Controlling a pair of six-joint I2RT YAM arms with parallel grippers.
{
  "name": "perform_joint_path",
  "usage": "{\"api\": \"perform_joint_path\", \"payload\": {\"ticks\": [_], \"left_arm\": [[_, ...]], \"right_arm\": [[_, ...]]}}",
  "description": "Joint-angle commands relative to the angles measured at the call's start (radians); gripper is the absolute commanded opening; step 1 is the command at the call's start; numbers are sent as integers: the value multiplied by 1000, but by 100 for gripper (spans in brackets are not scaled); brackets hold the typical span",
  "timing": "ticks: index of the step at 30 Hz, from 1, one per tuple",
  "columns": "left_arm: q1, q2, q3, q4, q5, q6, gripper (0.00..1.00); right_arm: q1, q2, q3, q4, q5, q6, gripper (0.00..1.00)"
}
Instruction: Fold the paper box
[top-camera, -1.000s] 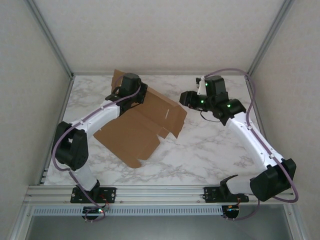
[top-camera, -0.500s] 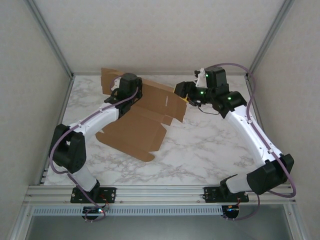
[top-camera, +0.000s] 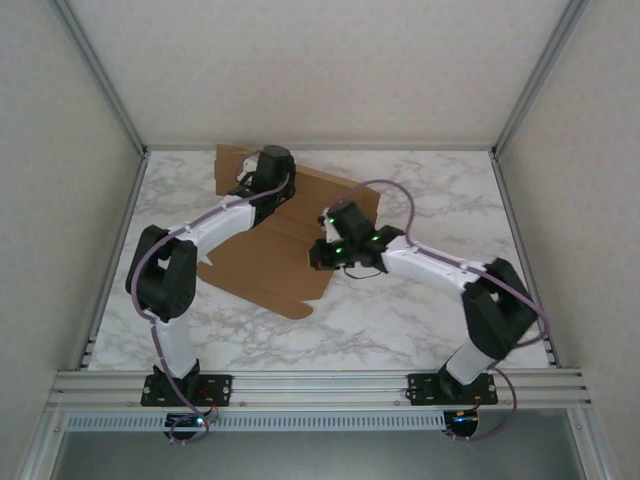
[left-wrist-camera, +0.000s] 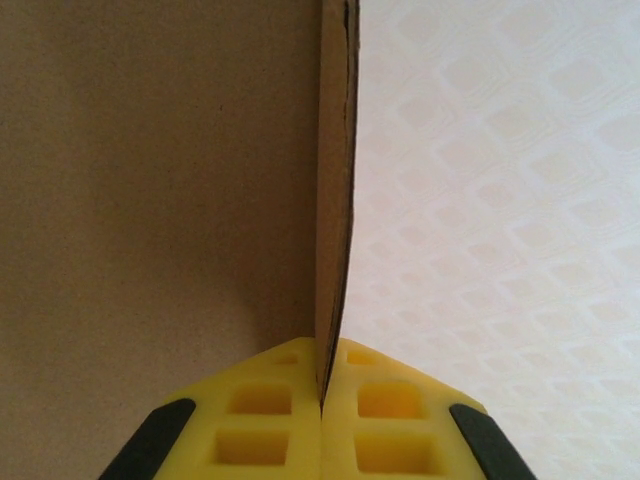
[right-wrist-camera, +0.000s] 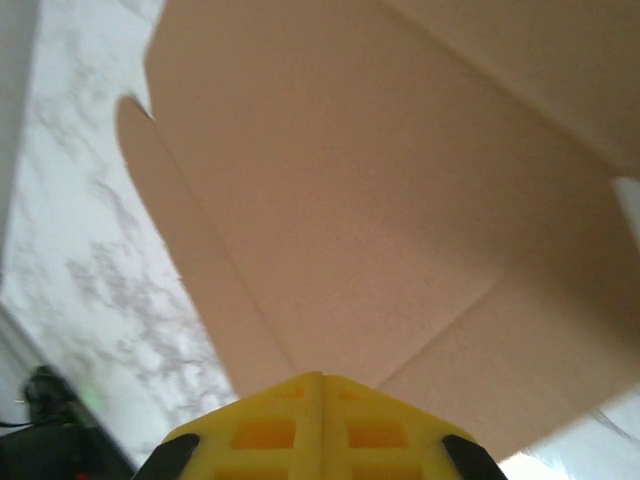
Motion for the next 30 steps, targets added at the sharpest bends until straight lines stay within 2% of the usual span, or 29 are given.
{"api": "perform_joint_path", "payload": {"ticks": [1,6,12,18,24,30], "left_arm": [[2,15,49,-7,11,6,0],[2,12,52,-13,4,15,0],[2,14,86,-61,6,41,0],[4,-11,83,-86,5,57,0],[9,-41,60,-133,-4,71,0],[7,-85,-9,-172,36,40,0]], "right_arm": [[40,93,44,97,86,-23,0],[99,283,173,16,189,-42,0],[129,393,228,-92,343,-29,0],[114,454,282,-250,541,-46,0],[101,437,259,-211,638,-120,0],[93,434,228,-160,683,-134,0]]}}
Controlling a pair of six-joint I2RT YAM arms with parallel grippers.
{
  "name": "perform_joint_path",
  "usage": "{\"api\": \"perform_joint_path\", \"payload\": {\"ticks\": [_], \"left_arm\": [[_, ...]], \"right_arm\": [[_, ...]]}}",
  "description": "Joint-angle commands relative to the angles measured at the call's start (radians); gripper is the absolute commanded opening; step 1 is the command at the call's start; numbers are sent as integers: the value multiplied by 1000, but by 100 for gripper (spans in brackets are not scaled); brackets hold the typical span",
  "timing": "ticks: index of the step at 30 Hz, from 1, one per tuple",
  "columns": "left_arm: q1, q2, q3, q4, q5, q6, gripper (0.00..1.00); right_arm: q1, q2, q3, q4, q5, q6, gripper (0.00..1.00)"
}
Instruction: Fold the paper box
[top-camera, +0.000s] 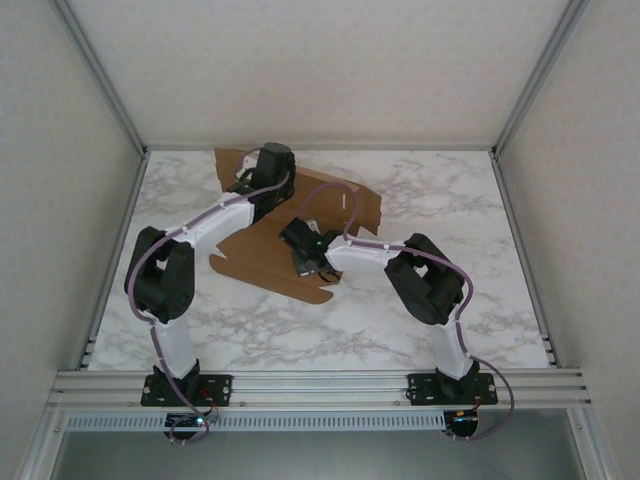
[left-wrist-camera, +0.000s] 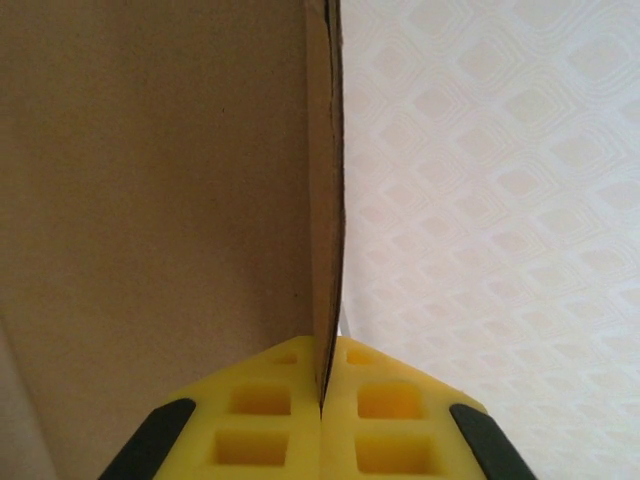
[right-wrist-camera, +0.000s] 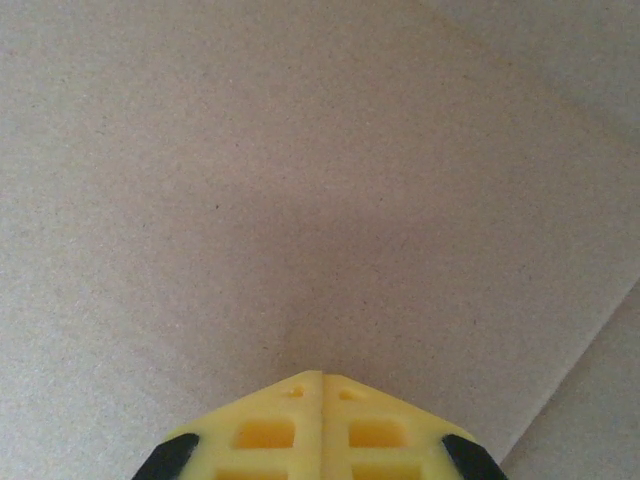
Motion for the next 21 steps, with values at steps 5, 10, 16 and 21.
{"api": "perform_joint_path", "payload": {"ticks": [5,10,16,21], "left_arm": [[-4,-77,-48,-160,33,-26,0],[-23,-106,-118,-170,24,-41,0],[-23,-109,-141,-191,17,-41,0],[-25,-116,-152,-222,28,-36,0]], "right_arm": [[-25,4,-94,43,101,-52,0],[-25,-25,-157,134,91,-80,0],[-23,-56,-230,235,56,-133,0],[-23,-66,-259,272,24,-150,0]]}}
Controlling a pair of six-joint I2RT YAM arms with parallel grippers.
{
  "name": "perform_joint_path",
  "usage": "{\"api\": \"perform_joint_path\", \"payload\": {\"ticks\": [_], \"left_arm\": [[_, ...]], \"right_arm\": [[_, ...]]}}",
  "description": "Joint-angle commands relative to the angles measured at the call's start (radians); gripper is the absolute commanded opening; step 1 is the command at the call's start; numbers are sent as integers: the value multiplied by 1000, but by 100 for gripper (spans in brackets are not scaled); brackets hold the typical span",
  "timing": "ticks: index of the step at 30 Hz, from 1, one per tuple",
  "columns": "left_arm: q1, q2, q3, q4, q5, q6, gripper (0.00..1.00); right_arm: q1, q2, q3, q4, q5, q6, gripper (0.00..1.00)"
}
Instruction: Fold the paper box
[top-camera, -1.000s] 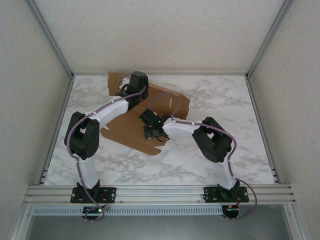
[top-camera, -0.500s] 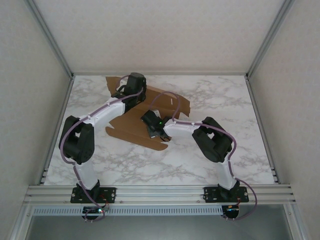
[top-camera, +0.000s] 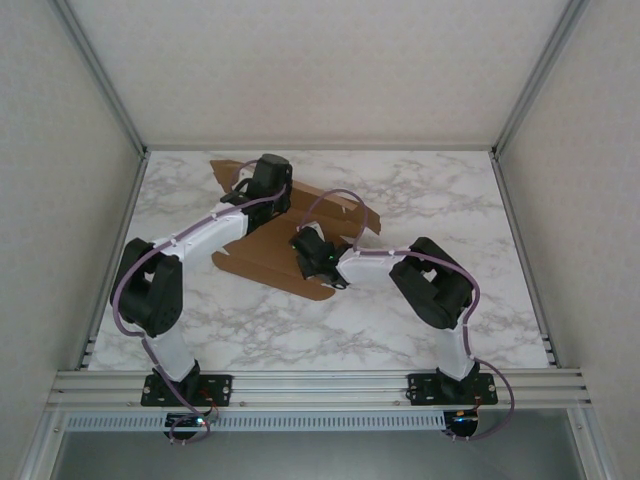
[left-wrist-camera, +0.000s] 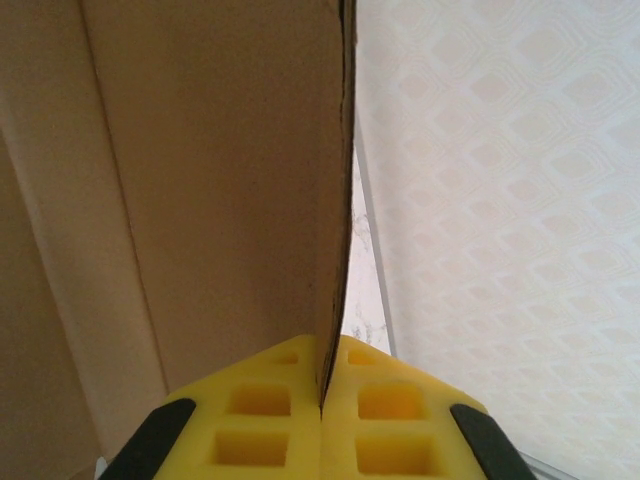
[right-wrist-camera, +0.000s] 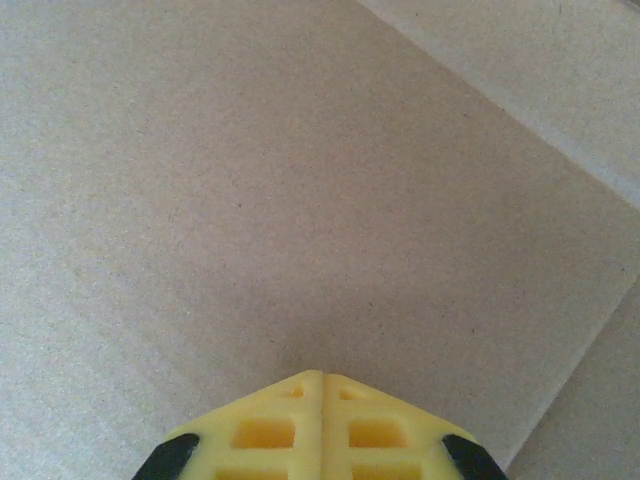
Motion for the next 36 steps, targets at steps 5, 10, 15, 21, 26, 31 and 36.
{"api": "perform_joint_path", "payload": {"ticks": [5,10,15,21,26,31,36], "left_arm": [[-1,-41,-101,-168,37,-13,0],[-4,-86,-202,-151,39,-40,0],[-4,-100,-240,-151,38,-39,0],[0,-102,-238,-160,27,-23,0],[2,-110,-250,-161,20,-13,0],[2,-115,-273,-151,35,-3,0],[2,-126,-301,-142,39,10,0]], "right_arm": [[-20,-19,-61,-39,-19,-43,0],[-20,-52,-92,-7,-57,-50,0],[-19,-110,-111,0,-131,-64,0],[-14,-282,-119,-42,-387,-108,14],[-32,-492,-124,-79,-688,-126,21],[-157,-652,-96,-76,-813,-61,14],[-330,-529,76,-224,-642,55,9]]}}
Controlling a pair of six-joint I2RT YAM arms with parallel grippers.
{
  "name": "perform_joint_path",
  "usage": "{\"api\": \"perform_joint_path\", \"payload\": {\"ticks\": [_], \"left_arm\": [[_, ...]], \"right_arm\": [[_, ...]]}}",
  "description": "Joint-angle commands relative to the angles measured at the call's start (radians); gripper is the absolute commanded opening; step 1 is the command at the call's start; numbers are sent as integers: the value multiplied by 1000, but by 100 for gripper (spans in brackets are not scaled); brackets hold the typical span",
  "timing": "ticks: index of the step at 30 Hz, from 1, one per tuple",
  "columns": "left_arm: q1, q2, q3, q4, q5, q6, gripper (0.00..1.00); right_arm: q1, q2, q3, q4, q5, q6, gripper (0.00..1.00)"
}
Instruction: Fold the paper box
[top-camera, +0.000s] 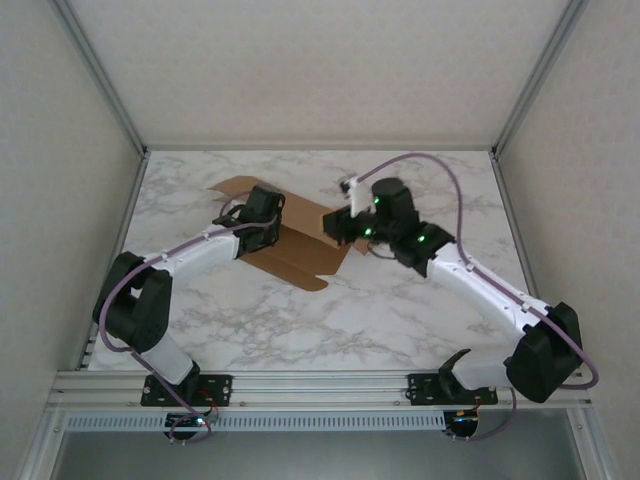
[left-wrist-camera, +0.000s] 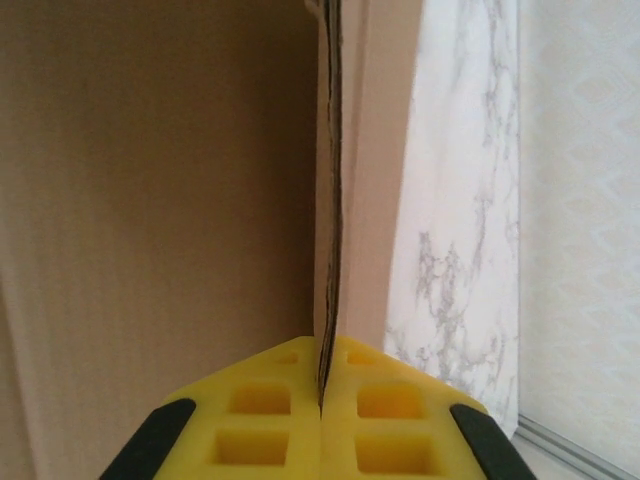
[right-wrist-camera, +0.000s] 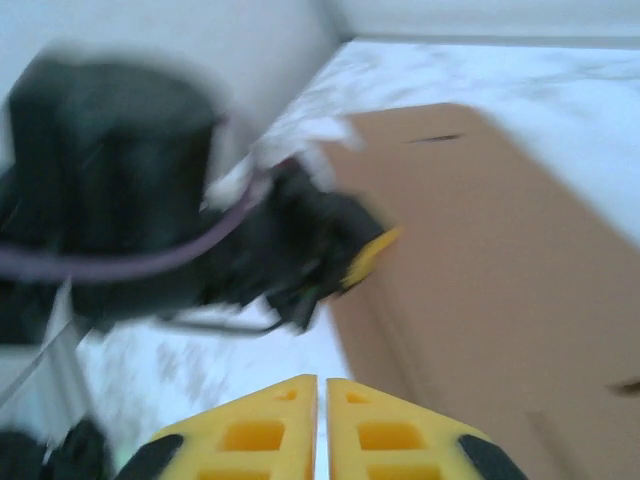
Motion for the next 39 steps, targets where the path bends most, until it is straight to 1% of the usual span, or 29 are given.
{"api": "perform_joint_path", "payload": {"ticks": [1,2,5,9,12,16,20,23,27,29,32,35,39], "left_arm": [[8,-6,-41,-76,26,20,0],[9,-5,-46,-76,26,24,0],[10,-6,-64,-68,30,27,0],[14,-3,-79,-58,32,24,0],[19,2,-71,-57,30,27,0],[19,16,-52,-56,24,36,0],[24,70,-27,-51,26,34,0],[24,98,2,-50,34,38,0],[24,104,40,-67,19,51,0],[24,102,47,-74,12,50,0],[24,99,45,-78,12,51,0],[28,97,39,-83,5,56,0],[38,101,38,-91,22,69,0]], "right_arm": [[-56,178,170,-206,95,68,6],[-64,258,250,-272,111,65,2],[-77,464,433,-385,82,74,2],[-79,670,607,-448,76,107,2],[-79,802,702,-498,91,118,1],[-79,902,753,-526,105,116,1],[-80,964,762,-537,154,120,1],[-82,1015,799,-584,176,115,0],[-84,1041,805,-608,174,106,1],[-89,1057,820,-627,144,99,1],[-94,1017,808,-604,131,80,3],[-114,965,811,-584,127,94,7],[-131,968,864,-597,113,87,14]]}}
